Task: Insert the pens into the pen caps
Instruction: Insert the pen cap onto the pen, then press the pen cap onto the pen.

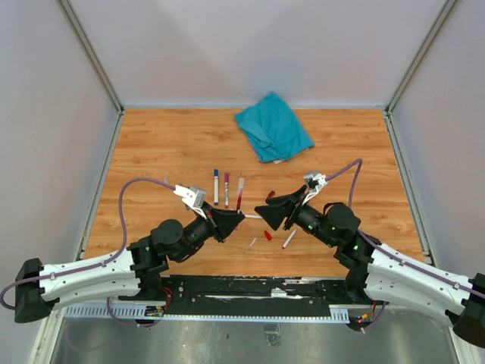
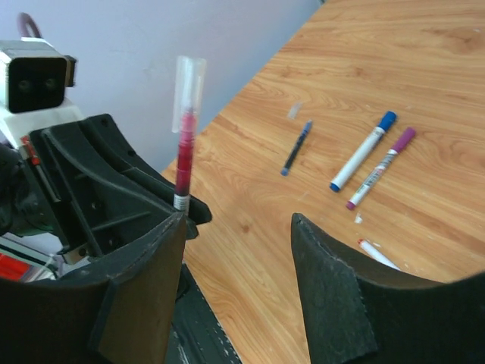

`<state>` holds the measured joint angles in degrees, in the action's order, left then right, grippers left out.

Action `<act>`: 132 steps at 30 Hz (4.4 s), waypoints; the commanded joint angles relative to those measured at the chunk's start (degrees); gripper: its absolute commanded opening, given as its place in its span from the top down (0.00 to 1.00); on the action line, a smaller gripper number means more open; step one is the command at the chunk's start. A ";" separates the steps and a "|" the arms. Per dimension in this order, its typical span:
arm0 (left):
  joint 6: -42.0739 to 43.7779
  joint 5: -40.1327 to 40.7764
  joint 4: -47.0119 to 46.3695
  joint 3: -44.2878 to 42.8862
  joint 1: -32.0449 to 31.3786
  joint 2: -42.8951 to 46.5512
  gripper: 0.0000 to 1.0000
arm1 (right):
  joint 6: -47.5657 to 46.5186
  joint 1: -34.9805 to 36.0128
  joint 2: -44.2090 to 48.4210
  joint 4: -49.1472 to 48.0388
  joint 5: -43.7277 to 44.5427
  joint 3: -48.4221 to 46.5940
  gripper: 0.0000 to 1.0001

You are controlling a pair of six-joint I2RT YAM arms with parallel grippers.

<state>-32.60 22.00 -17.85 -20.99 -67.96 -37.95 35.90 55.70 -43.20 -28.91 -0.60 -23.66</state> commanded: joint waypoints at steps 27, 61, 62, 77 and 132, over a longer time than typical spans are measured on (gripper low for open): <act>5.27 -6.84 -3.64 -0.95 0.19 -0.87 0.99 | 0.75 -7.10 -13.68 18.86 -16.12 -28.01 0.32; 6.37 -5.65 -2.67 -4.23 0.12 -1.22 1.00 | -3.60 -3.38 -15.10 23.49 -14.12 -23.10 0.99; 6.48 -5.65 -2.57 -4.49 0.11 -1.42 0.99 | -3.85 -2.92 -15.09 23.80 -13.69 -22.71 0.99; 7.94 -5.17 -2.68 -6.60 0.11 -1.54 1.00 | -5.24 4.04 -14.99 30.47 -6.74 -19.13 0.99; -2.65 -0.21 10.86 0.64 0.18 0.60 0.99 | -11.75 12.23 -4.10 33.73 25.71 -21.85 0.41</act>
<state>-31.29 17.12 -8.97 -21.39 -68.01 -37.76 28.77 67.29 -49.30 -1.69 19.73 -44.21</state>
